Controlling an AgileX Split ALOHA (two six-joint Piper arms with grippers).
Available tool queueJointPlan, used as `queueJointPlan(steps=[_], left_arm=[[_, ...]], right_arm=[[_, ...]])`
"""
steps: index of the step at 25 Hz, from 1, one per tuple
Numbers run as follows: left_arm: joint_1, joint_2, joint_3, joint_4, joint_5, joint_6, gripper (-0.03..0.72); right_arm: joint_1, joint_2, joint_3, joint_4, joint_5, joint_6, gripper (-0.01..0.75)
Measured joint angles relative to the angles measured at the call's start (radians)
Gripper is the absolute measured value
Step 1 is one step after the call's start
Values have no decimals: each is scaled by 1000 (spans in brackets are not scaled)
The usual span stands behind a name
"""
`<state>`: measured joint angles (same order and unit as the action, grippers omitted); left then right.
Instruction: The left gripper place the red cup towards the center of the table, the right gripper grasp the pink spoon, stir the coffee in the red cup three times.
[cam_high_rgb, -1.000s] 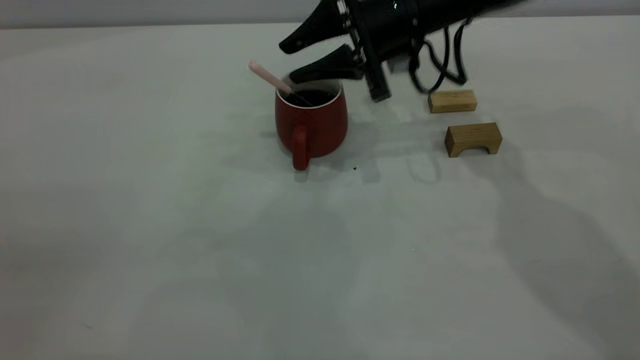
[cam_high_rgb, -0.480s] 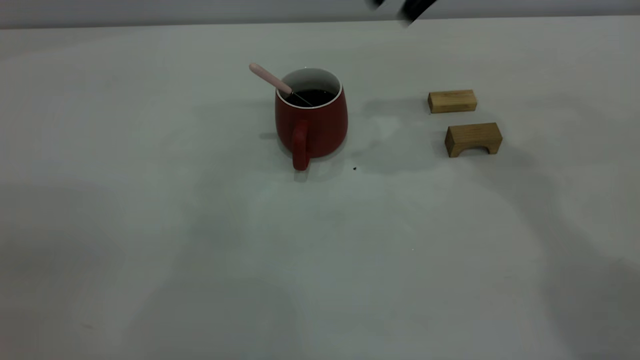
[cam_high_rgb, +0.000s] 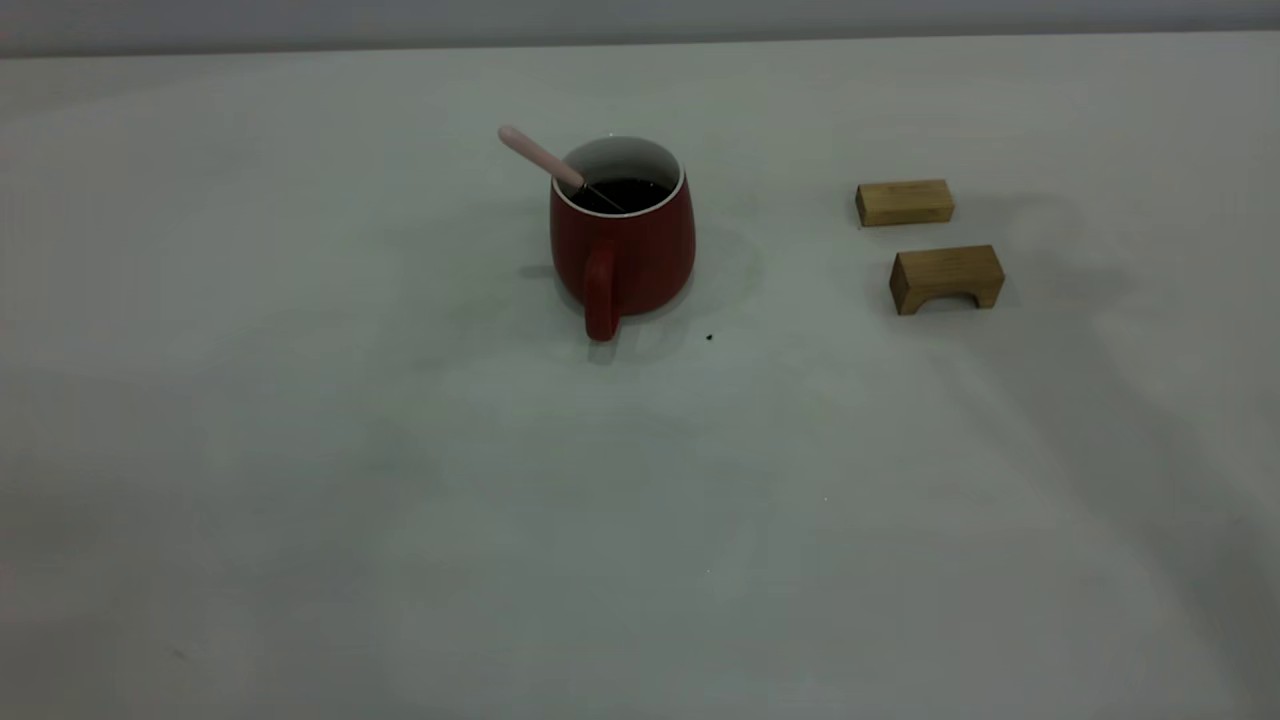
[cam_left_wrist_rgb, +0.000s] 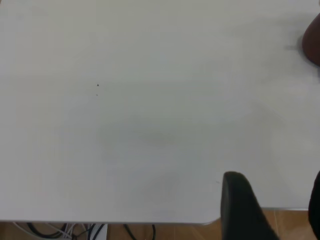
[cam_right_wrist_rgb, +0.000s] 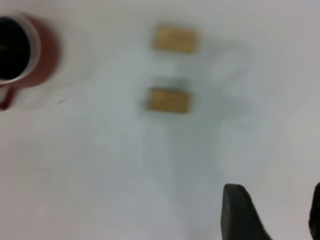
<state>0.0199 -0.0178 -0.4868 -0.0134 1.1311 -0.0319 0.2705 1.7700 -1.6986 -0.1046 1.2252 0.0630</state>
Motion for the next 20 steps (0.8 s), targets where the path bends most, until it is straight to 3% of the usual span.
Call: queueJointPlan(steps=[6,20], left_arm=[[0,0,0,0,0,0,407],[0,0,0,0,0,0,407]], right_arm=[[0,-223,117,-156,6,35,379],[0,-1083,621,-113,12,108,379]])
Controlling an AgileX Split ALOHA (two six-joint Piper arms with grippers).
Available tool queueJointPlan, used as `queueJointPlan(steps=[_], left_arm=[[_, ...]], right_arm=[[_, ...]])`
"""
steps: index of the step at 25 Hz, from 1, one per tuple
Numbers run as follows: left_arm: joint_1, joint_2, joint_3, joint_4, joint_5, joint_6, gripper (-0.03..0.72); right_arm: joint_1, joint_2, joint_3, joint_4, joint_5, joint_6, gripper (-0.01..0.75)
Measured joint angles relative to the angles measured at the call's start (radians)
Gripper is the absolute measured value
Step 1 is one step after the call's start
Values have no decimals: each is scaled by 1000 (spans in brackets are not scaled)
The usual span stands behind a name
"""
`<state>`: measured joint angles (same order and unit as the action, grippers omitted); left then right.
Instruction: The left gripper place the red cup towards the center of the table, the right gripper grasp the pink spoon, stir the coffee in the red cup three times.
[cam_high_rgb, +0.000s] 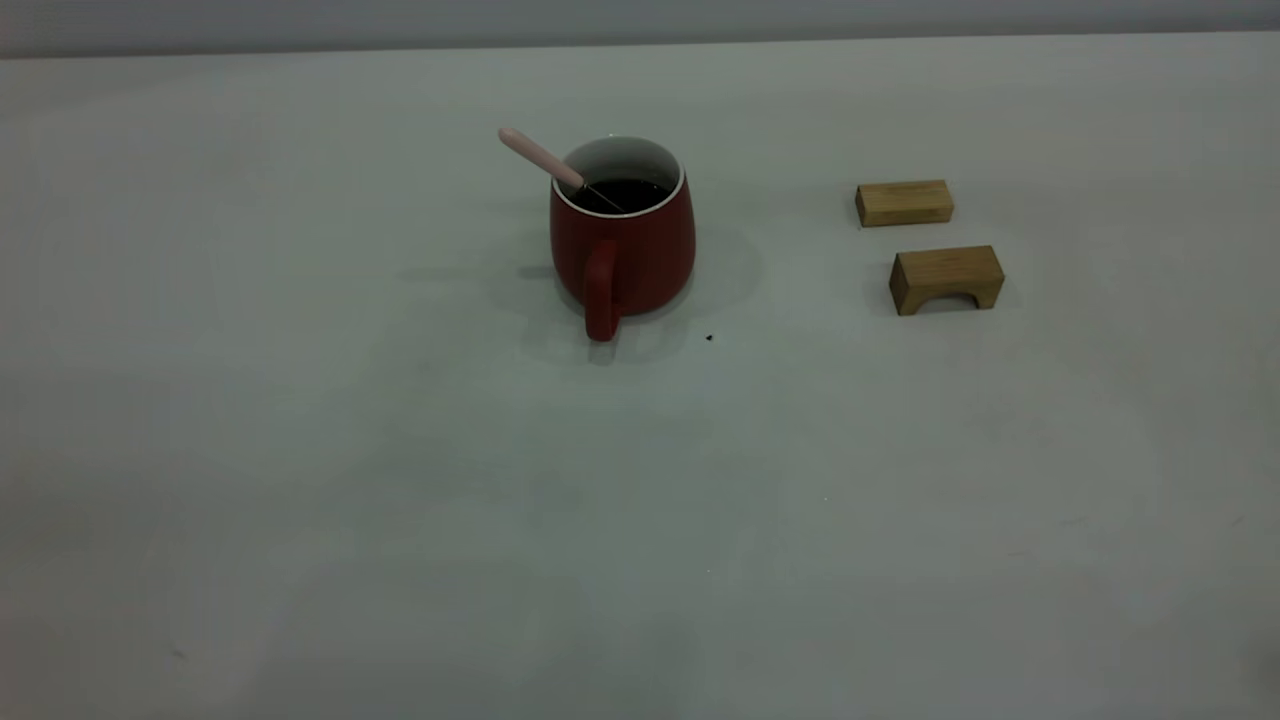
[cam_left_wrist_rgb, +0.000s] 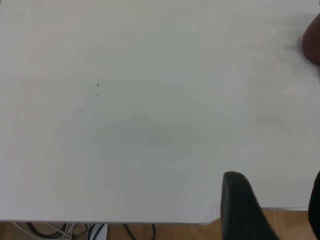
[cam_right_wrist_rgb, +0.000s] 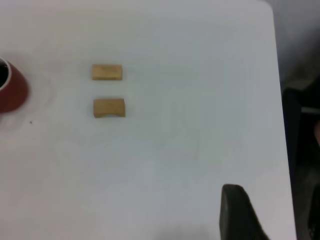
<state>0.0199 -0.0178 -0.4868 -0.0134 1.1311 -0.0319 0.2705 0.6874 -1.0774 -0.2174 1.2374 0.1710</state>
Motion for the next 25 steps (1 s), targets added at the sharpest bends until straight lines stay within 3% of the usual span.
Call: queueJointPlan(steps=[5,15,25], left_arm=[[0,0,0,0,0,0,407],[0,0,0,0,0,0,407],[0,0,0,0,0,0,407]], right_arm=[[-5,-310,183,14,0,0,379],[-140,-656,510,81,-87,-18,379],[-185,-668,608,147,-98,-38,379]])
